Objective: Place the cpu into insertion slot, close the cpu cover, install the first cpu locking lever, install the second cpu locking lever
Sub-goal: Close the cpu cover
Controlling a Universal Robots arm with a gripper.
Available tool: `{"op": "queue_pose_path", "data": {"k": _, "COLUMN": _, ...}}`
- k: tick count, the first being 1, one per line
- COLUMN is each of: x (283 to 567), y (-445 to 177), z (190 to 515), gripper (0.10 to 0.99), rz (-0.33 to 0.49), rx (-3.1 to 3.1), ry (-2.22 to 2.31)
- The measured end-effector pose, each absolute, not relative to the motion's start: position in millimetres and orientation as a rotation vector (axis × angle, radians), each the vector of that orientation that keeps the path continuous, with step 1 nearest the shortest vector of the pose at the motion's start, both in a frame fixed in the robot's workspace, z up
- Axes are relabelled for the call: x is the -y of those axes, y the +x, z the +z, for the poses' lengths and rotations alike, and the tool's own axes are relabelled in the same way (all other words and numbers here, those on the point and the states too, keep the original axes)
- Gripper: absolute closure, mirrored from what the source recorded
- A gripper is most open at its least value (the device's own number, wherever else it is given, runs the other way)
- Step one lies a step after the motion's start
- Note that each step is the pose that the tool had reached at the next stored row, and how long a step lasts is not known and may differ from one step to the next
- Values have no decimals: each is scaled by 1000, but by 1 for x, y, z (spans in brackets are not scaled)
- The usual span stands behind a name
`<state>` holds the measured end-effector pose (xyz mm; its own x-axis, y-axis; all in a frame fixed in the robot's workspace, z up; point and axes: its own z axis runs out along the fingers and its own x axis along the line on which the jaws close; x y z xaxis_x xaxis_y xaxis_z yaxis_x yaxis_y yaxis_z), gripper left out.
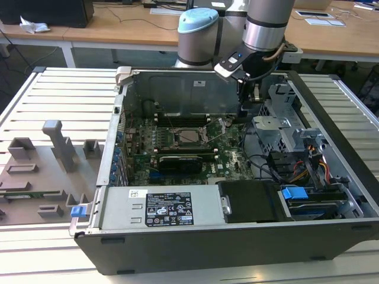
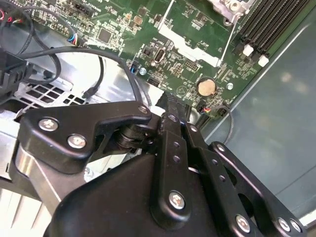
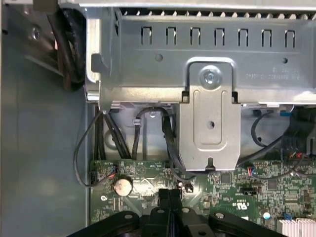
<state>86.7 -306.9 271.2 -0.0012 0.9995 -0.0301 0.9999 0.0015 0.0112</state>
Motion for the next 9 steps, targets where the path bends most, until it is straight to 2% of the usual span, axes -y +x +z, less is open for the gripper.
{"op": "queue_pose_path", "data": {"k": 9, "x": 307, "y": 87, "z": 256, "gripper": 980, "rz": -21, "rx": -2202, "ry": 2199}}
